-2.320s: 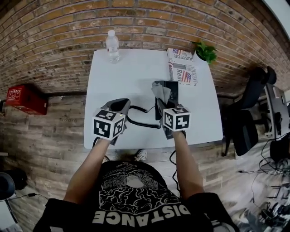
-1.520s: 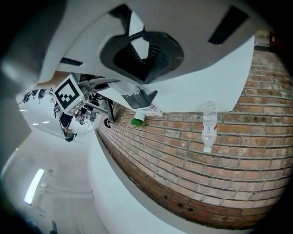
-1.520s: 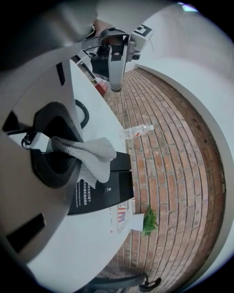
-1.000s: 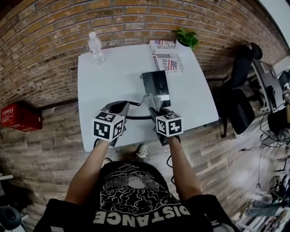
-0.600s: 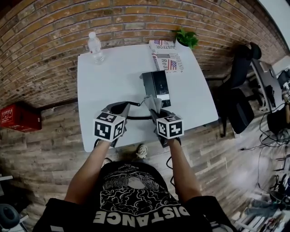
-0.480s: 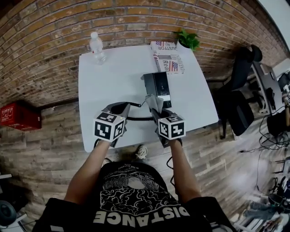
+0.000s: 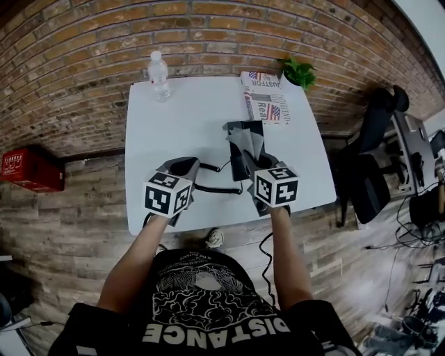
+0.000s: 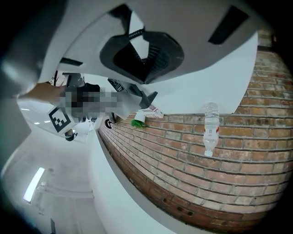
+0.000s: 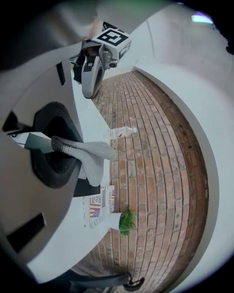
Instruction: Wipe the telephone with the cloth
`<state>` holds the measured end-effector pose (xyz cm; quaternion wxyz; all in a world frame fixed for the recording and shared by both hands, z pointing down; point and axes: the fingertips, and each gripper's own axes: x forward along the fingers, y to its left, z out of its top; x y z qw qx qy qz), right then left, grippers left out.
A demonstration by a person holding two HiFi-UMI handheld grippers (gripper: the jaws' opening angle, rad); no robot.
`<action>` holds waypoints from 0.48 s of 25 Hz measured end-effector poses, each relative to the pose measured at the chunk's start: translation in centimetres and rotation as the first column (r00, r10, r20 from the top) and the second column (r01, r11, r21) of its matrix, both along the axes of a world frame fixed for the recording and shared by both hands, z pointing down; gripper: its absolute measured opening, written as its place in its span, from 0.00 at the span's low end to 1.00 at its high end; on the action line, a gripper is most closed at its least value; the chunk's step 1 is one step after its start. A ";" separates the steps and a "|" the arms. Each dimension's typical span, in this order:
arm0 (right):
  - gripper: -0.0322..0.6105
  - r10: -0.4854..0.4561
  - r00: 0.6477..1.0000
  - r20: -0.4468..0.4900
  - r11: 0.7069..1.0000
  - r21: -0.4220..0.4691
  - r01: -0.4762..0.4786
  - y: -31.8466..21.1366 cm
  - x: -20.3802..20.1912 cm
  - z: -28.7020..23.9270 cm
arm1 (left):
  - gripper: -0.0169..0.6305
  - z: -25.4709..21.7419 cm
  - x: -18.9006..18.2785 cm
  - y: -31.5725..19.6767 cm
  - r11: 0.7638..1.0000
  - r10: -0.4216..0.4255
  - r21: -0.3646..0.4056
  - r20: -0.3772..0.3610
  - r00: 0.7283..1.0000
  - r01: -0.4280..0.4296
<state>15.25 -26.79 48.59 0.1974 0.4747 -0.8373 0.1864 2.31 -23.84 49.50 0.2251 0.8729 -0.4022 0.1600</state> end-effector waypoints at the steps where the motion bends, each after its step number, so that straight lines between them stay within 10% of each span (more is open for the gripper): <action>1: 0.07 -0.009 1.000 -0.009 1.000 0.010 0.009 -0.6 0.1 -0.4 | 0.04 -0.1 -0.1 -0.2 1.000 -0.008 0.002 -0.001 1.000 0.008; 12: 0.07 -0.127 0.982 -0.141 0.988 0.066 0.138 -7.8 0.5 -3.3 | 0.04 -0.6 -0.8 -2.2 0.994 -0.104 0.022 0.002 0.995 0.104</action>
